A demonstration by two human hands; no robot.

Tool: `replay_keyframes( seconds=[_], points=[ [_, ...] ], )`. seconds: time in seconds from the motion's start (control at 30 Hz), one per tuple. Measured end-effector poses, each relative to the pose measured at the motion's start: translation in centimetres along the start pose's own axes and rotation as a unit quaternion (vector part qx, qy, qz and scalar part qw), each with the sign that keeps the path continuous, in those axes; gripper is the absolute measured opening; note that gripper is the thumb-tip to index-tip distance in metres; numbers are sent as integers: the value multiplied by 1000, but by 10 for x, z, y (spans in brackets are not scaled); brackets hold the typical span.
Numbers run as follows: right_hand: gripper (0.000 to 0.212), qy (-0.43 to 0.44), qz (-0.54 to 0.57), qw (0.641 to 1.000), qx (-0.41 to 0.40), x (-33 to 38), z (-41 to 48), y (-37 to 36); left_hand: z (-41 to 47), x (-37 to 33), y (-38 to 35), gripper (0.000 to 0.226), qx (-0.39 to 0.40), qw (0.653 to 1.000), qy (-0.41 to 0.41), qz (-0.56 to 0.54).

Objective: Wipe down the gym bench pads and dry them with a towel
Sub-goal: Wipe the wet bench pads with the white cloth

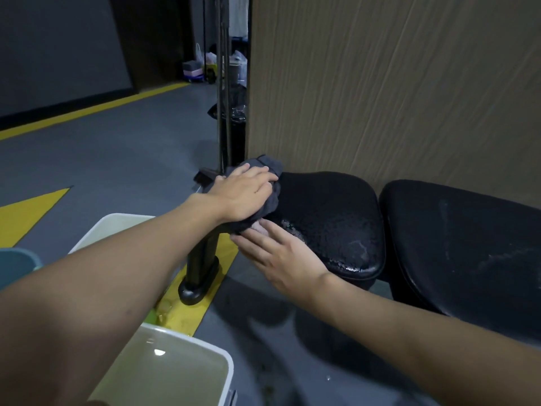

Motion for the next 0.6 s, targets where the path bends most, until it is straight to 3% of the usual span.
replay_keyframes(
  seconds=[0.17, 0.23, 0.33, 0.43, 0.5, 0.6],
  points=[
    [67, -43, 44, 998, -4, 0, -50, -25, 2, -2, 0, 46, -2, 1000, 1, 9],
    [68, -103, 132, 985, -45, 0, -73, -37, 3, -3, 1, 46, 1, 1000, 3, 16],
    [56, -255, 318, 907, -106, 2, -99, -50, 5, -5, 0, 46, 0, 999, 12, 31],
    [58, -418, 472, 769, -104, 4, -93, -45, 4, -11, -1, 47, -8, 999, 22, 37],
    [63, -477, 532, 693, -92, 3, -80, -38, 3, -15, 0, 49, 2, 997, 33, 75],
    [67, -500, 529, 681, -75, -2, -66, -40, 5, -27, -1, 51, 7, 986, 22, 166]
  ],
)
Point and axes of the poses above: each hand's wrist, its own z-axis towards the middle knuckle, its own y-axis out of the back of the hand, x = y × z, the point moved 1 cm from there along z, towards the middle knuckle, and after that the axes turned 14 degrees about x, right-handed, at the moved point
